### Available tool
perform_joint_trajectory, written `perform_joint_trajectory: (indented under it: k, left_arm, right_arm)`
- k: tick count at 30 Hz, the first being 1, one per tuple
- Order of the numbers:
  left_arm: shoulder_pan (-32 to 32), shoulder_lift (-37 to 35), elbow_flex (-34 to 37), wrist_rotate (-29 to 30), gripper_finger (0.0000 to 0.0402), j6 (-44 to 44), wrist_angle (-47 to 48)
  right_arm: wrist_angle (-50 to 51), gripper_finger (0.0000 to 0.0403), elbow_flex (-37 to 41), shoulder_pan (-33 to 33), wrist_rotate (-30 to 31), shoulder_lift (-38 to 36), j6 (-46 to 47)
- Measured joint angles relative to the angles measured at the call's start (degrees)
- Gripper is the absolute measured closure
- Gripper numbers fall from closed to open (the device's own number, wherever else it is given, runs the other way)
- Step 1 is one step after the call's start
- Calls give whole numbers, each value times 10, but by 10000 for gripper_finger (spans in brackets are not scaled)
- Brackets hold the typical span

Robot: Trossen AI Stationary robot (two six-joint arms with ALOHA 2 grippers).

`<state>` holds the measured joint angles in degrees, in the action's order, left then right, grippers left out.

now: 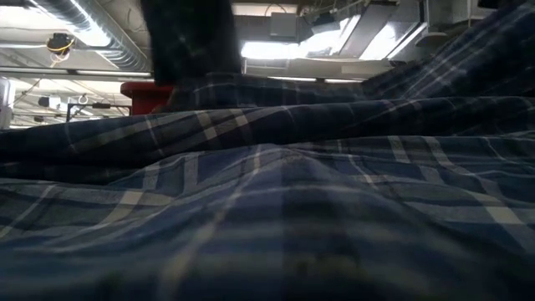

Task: Fold Laundry from Bin
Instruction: Fold the blue shirt

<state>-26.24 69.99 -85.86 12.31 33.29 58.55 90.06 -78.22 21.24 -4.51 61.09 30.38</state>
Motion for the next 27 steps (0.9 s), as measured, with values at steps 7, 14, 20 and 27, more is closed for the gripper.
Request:
perform_joint_trajectory:
  k: [7,14,20,27]
  left_arm:
    - [-104,28,38,0,401,73,-51]
    - [-172,73,40,0,402,73,-181]
    - [-207,134,40,0,402,111,-211]
    - [-218,207,40,-37,402,146,-246]
  right_arm:
    - [-1,401,0,135,-23,77,99]
    - [-2,400,0,249,-77,157,201]
    - [-2,400,0,320,-87,208,273]
    - [-2,400,0,360,-86,253,278]
